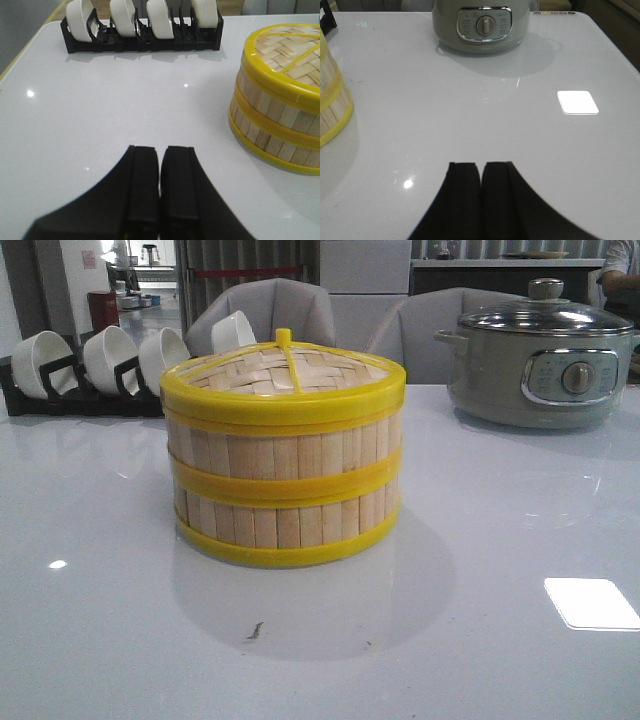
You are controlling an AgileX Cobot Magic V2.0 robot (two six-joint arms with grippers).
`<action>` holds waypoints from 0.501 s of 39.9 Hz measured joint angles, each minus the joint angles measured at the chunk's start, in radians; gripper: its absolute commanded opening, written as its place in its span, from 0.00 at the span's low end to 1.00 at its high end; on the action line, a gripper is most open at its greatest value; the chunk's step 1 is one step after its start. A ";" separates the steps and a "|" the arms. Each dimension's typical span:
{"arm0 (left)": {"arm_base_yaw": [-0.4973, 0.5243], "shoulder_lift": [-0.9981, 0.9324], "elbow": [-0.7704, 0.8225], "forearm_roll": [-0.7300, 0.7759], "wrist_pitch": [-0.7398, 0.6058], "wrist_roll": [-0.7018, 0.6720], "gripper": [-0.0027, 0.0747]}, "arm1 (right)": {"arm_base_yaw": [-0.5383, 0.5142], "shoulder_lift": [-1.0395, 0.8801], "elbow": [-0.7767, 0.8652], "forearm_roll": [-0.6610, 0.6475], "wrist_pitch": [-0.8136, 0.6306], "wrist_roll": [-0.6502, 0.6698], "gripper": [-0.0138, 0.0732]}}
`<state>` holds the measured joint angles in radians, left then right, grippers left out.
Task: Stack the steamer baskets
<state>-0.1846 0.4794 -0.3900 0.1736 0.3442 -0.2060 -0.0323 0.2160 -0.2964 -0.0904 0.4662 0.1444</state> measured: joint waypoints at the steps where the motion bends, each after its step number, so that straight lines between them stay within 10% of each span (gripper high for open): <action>1: 0.000 0.000 0.000 0.000 0.000 0.000 0.14 | 0.000 0.000 0.000 0.000 0.000 0.000 0.22; 20: 0.002 -0.207 0.173 0.065 -0.255 0.000 0.14 | 0.000 0.000 0.002 0.000 0.000 0.000 0.22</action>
<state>-0.1827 0.2726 -0.2171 0.2383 0.0894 -0.2060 -0.0323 0.2160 -0.2948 -0.0904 0.4662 0.1444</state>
